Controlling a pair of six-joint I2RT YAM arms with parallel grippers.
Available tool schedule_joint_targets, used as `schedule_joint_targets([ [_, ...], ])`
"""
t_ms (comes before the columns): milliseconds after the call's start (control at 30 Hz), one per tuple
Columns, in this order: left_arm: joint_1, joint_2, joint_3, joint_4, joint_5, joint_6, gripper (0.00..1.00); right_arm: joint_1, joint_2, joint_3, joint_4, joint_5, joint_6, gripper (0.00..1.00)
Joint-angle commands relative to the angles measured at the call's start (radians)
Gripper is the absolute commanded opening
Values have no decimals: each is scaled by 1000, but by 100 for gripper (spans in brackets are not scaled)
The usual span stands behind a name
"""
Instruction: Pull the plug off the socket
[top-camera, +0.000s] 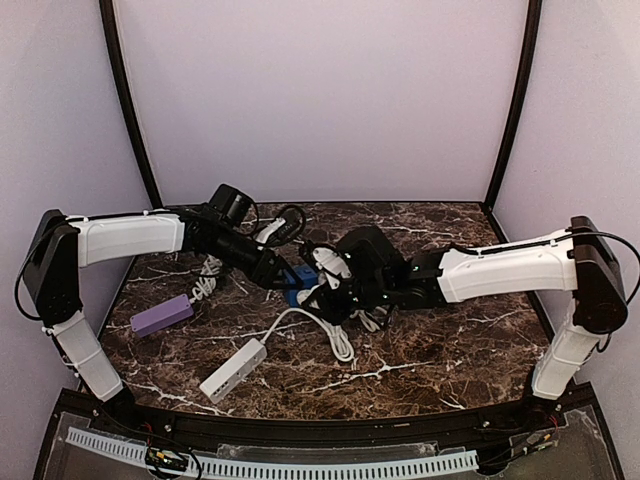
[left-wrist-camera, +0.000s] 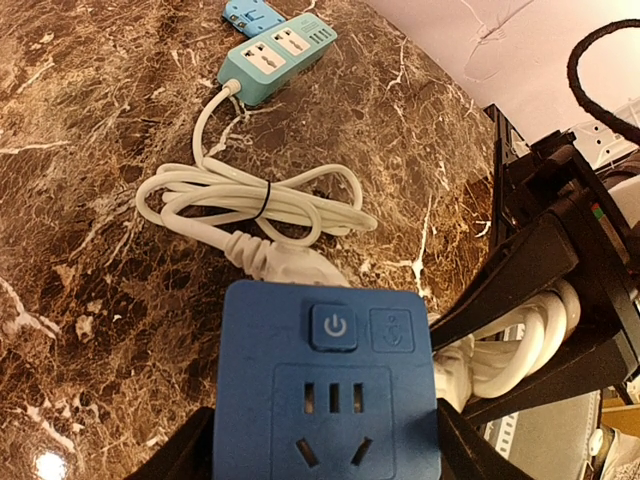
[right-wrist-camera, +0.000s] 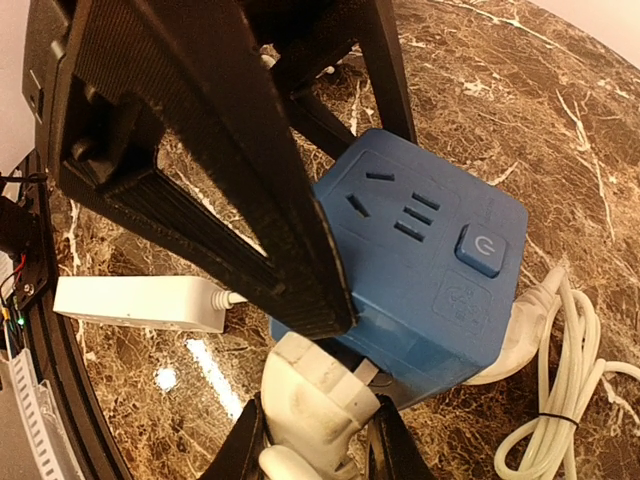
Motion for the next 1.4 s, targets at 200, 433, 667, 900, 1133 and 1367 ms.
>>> schedule_joint_targets([
  [200, -10, -49, -34, -5, -40, 52, 6, -132, 7, 31, 129, -229, 176, 0],
  [433, -14, -57, -38, -7, -62, 62, 6, -137, 9, 18, 147, -250, 181, 0],
  [667, 0, -36, -26, -4, -82, 25, 6, -90, -19, -7, 144, -159, 113, 0],
  [900, 47, -23, -22, 18, -43, -26, 5, 1, -22, 5, 98, -4, -4, 0],
  [1133, 56, -23, -22, 10, -52, -26, 5, 16, -28, 8, 65, 34, -13, 0],
  [1367, 54, -34, -29, 14, -47, -19, 5, -24, -21, 25, 66, -5, 58, 0],
])
